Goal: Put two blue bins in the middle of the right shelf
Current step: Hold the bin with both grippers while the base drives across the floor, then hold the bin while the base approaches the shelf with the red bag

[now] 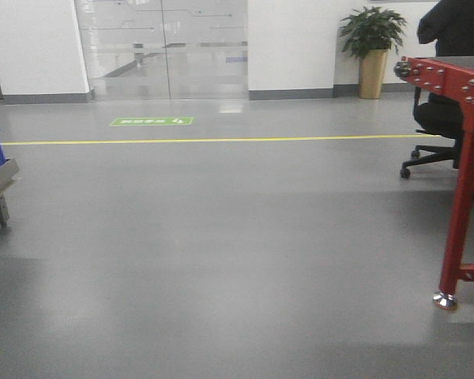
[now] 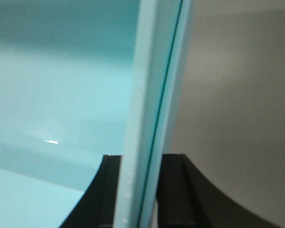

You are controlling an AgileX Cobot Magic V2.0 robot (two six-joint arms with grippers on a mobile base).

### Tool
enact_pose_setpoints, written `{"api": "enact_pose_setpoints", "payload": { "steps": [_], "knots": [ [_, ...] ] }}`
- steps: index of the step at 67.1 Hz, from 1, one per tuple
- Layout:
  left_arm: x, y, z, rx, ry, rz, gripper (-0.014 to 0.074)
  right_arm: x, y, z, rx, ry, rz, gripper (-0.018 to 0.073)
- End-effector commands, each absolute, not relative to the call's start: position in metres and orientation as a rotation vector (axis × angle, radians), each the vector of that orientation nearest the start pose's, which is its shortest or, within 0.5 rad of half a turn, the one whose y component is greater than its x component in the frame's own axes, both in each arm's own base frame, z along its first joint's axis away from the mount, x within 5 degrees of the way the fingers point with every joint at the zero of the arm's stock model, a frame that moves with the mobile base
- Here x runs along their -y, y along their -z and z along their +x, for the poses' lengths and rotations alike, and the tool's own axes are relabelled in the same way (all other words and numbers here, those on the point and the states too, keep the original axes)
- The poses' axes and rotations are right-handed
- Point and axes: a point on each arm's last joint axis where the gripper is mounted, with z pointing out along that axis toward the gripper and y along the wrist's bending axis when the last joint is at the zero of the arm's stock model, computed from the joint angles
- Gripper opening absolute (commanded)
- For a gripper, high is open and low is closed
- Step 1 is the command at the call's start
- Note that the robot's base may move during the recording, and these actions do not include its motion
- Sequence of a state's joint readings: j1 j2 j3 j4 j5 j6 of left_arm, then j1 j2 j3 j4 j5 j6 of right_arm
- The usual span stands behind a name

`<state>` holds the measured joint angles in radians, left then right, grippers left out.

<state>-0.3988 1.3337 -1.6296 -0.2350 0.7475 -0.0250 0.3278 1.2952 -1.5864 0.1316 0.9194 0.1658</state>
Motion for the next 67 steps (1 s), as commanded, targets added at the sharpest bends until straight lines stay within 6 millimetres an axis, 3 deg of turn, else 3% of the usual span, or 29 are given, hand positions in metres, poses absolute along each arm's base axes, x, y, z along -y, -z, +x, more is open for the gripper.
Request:
{"api": "enact_pose_setpoints", "payload": {
  "steps": [1,67],
  "knots": [
    [0.1173,-0.5130,0.2478,-1.767,0.611,0.220,-0.0111,-0.0884,-0.4878,0.2420,-2.018,-0.412,-0.182,-0.0154],
    [0.1173,-0.5130,0.2478,-1.767,0.611,0.220,-0.0111,-0.0884,-0.4878,0.2420,-2.018,-0.412,-0.182,-0.0154]
  ]
}}
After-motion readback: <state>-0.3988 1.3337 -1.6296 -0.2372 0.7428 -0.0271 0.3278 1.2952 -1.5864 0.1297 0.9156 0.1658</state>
